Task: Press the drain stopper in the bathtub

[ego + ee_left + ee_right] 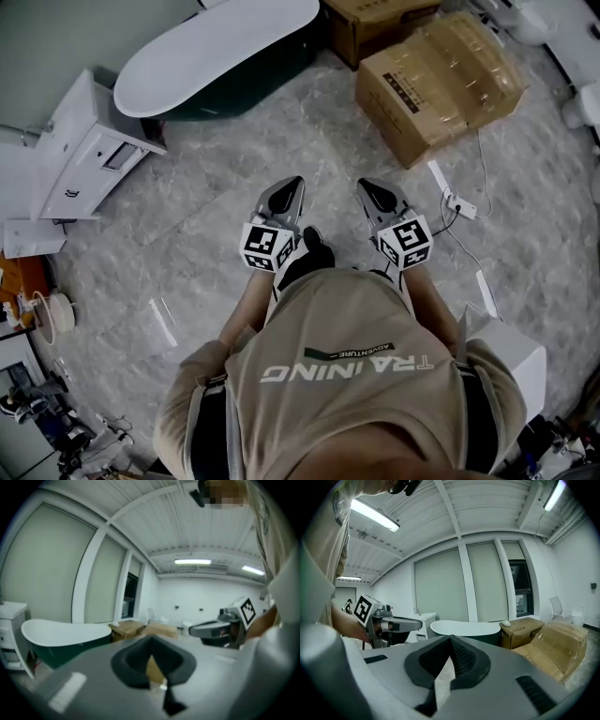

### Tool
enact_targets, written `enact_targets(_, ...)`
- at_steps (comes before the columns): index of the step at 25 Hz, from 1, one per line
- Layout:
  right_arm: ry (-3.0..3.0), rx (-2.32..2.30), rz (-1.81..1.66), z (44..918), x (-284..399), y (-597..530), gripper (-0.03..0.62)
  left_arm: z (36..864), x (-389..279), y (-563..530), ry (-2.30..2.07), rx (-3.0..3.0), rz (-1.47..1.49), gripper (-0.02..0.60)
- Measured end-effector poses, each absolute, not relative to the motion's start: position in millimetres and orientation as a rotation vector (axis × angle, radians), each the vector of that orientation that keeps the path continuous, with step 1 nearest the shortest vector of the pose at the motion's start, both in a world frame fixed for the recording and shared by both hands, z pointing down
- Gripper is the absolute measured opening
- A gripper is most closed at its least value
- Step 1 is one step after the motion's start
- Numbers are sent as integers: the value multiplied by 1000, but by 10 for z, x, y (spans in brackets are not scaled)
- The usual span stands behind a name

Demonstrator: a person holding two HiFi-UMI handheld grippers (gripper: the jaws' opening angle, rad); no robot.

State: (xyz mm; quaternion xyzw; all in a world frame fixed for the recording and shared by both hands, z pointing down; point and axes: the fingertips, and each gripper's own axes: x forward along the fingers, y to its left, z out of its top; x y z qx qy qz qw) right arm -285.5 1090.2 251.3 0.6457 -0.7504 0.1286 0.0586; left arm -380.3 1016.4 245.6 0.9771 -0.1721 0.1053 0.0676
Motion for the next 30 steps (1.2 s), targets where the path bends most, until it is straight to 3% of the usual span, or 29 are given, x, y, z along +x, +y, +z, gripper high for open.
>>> enact_targets(19,-2189,1964,531,2726,-2713,8930,9,2892,-3742,8209,-493,2852,415,2)
enact_targets(30,-2298,1867,537,2870,-1719,7678,9,2858,-2847,7052,-616,2866,508,2)
